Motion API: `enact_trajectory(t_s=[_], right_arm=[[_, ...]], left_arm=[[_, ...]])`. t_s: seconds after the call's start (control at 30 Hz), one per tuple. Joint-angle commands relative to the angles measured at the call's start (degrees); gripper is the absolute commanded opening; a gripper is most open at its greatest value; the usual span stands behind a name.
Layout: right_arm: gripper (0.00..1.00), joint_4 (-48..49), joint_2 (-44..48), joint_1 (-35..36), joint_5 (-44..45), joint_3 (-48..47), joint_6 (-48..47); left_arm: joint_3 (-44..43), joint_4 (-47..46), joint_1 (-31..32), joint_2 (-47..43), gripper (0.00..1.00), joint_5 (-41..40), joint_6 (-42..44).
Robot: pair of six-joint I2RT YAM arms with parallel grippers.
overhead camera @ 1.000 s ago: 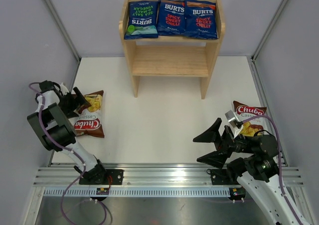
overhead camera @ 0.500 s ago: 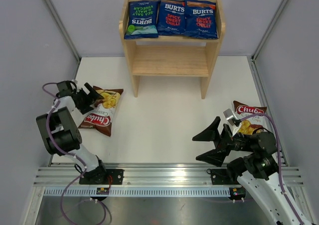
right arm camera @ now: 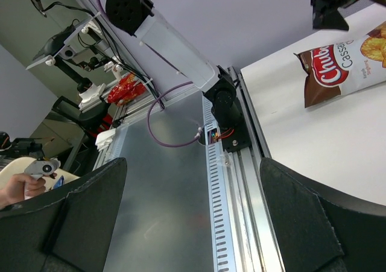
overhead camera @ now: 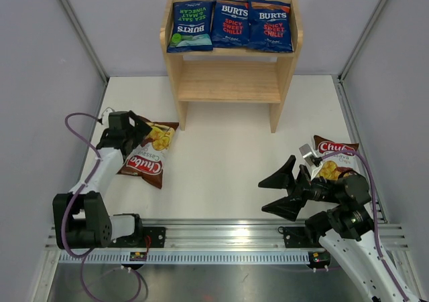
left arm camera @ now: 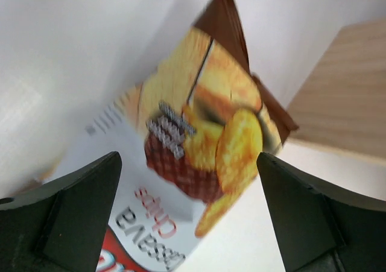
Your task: Place and organize the chips bags onto the shelf
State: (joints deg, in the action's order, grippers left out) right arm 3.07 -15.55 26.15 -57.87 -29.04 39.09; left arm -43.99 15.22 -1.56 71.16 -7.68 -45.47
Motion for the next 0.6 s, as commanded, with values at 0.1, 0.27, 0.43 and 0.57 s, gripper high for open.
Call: enact_trajectory(t_s=[0.1, 0.27, 0.43, 0.57], right_arm=[[0.99, -1.66, 0.08, 0.22, 1.00, -1.99, -0.42], [0.99, -1.66, -0.53, 0.30, 0.30, -2.16, -0.86], [0.99, -2.28, -1.32, 0.30, -2.25, -2.60, -2.17], [0.99, -2.19, -2.38, 0.22, -3.04, -2.87, -2.44]], left_arm=[[-15.85, -1.59, -8.00, 11.01, 0.99, 11.24, 21.98], [-20.52, -5.80, -14.42, 20.94, 0.99, 35.72, 26.93], [-26.66, -7.57, -17.77, 33.93, 0.99, 49.50, 27.28], [-29.57, -9.33, -17.77, 41.07, 0.99, 55.92, 24.48]])
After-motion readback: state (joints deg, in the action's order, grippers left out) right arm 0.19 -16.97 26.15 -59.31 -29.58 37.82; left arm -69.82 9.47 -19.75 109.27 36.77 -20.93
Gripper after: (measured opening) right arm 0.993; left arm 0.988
